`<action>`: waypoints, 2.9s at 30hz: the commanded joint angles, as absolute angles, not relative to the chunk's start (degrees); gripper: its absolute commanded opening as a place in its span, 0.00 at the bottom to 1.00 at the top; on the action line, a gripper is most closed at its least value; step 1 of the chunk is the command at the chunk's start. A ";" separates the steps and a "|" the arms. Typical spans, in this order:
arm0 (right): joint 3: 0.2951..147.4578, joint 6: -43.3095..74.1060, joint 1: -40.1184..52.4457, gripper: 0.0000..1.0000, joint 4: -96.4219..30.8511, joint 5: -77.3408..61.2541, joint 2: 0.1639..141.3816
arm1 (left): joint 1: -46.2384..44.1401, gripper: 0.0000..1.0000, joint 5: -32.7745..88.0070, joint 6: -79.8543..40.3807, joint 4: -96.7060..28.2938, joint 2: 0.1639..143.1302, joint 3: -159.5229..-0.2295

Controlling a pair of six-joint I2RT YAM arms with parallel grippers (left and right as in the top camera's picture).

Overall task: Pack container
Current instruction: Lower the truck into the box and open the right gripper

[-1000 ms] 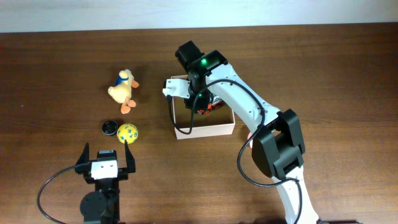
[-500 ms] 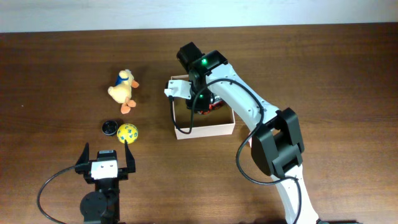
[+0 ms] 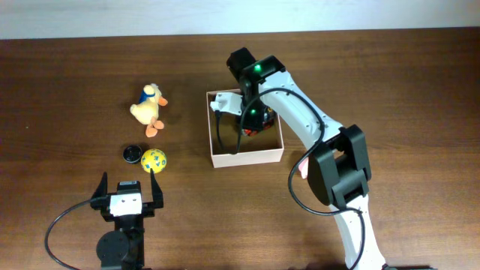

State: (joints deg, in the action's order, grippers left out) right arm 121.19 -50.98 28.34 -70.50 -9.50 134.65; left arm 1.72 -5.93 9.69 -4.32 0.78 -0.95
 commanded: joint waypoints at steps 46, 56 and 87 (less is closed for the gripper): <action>120.92 -49.21 26.94 0.04 -74.67 -7.88 135.39 | 1.50 0.99 -5.34 10.61 -4.16 0.30 -0.51; 117.73 -49.17 26.87 0.04 -67.57 -6.74 135.39 | 1.50 0.99 -5.34 10.61 -4.14 0.30 -0.51; 128.64 -38.63 26.89 0.11 -76.60 -15.46 132.05 | 1.50 0.99 -5.34 10.61 -4.16 0.30 -0.51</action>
